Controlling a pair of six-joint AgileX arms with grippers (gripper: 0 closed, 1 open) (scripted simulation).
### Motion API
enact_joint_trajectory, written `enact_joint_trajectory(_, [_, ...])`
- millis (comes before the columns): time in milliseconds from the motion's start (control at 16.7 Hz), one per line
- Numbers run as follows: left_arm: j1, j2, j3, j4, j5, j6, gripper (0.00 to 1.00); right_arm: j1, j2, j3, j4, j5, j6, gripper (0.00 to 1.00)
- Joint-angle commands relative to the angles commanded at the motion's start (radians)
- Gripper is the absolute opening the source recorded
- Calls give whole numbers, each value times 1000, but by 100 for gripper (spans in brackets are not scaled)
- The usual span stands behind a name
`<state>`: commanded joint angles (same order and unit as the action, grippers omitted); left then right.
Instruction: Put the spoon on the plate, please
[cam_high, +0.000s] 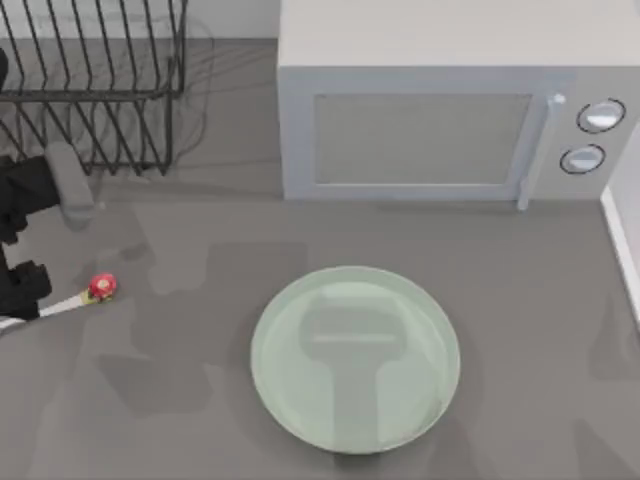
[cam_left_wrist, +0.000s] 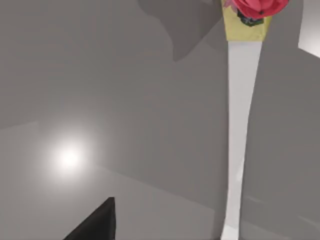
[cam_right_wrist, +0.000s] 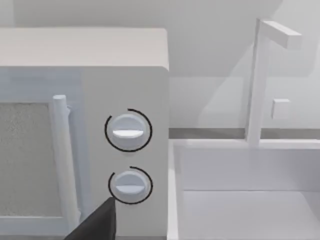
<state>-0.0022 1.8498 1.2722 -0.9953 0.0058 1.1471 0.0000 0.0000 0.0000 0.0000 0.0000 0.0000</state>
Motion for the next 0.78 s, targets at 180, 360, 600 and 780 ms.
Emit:
enact_joint_trajectory(180, [0,60,-73,143,0,1,100,0,0,0,0,0,0,100])
enact_joint_trajectory(360, [0,117,-141,268,1,2,100,0,0,0,0,0,0,100])
enact_joint_trajectory(600, [1,136,-164,304,1,3,100,0,0,0,0,0,0,100])
enact_joint_trajectory(780, [1,136,-164,304,1,3,92,0,0,0,0,0,0,100])
